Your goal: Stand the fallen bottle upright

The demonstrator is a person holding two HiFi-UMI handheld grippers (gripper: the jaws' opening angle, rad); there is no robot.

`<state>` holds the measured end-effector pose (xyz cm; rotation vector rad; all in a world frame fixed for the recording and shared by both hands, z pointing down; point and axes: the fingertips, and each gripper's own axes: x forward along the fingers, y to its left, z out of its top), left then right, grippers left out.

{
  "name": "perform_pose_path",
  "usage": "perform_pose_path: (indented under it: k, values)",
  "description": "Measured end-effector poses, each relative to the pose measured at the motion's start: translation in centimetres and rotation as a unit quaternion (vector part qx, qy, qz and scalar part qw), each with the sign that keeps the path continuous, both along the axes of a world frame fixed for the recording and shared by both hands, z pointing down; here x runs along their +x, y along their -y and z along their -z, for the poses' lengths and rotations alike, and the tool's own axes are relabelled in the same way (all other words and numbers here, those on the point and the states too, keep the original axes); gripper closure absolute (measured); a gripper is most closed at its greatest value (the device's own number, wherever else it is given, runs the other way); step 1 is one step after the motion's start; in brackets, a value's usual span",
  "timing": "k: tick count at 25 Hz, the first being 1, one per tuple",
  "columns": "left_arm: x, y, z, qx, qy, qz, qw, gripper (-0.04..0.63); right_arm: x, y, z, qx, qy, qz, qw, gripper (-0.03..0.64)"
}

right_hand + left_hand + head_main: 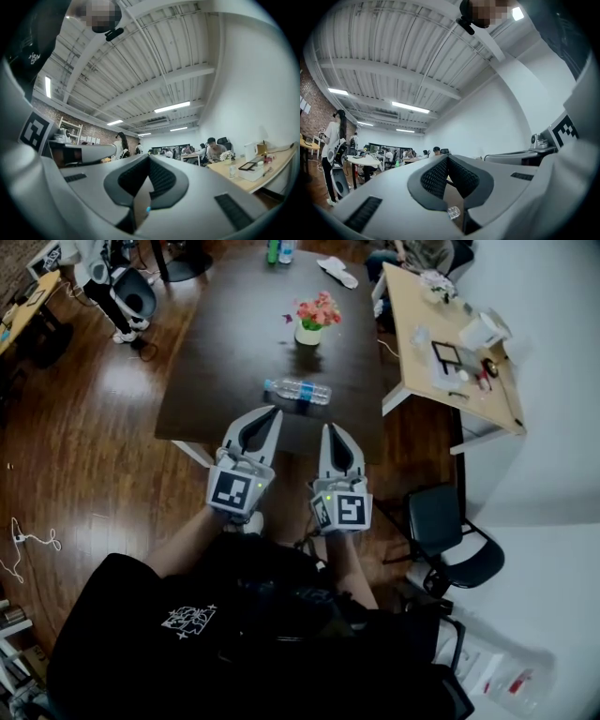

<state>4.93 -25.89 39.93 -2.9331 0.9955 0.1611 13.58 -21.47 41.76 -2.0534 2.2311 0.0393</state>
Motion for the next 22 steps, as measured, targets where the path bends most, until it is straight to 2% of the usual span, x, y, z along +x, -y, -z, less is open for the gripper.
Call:
perform_pose_path:
  k: [8, 15, 16, 19, 21, 22]
  values:
    - [0.3, 6.6, -1.3, -0.017, -0.006, -0.001, 0.9998, 0.601, 0.4, 6.9, -1.2, -0.018, -0.006, 0.003, 1.000, 0.591]
    - [1.2, 7.8, -2.6, -0.023, 0.006, 0.008, 0.9997, 0.601, 1.3, 10.4, -4.9, -0.066, -0.033, 0.042, 0.996, 0.588]
    - [1.1, 7.9, -2.9, -0.025, 0.009, 0.013, 0.9995, 0.601, 1.3, 11.2, -6.0, -0.079, -0.044, 0.054, 0.994, 0.570]
    - [0.6, 8.3, -3.3, -0.032, 0.011, 0.036, 0.9987, 0.601, 0.5, 13.9, -9.7, -0.127, -0.097, 0.112, 0.981, 0.509]
    - [0.2, 8.5, -3.3, -0.031, 0.013, 0.053, 0.9981, 0.601, 0.1, 15.8, -13.3, -0.170, -0.154, 0.164, 0.959, 0.458]
    - [0.1, 8.6, -3.3, -0.032, 0.015, 0.061, 0.9975, 0.601, 0.0, 16.6, -15.3, -0.193, -0.187, 0.191, 0.944, 0.423]
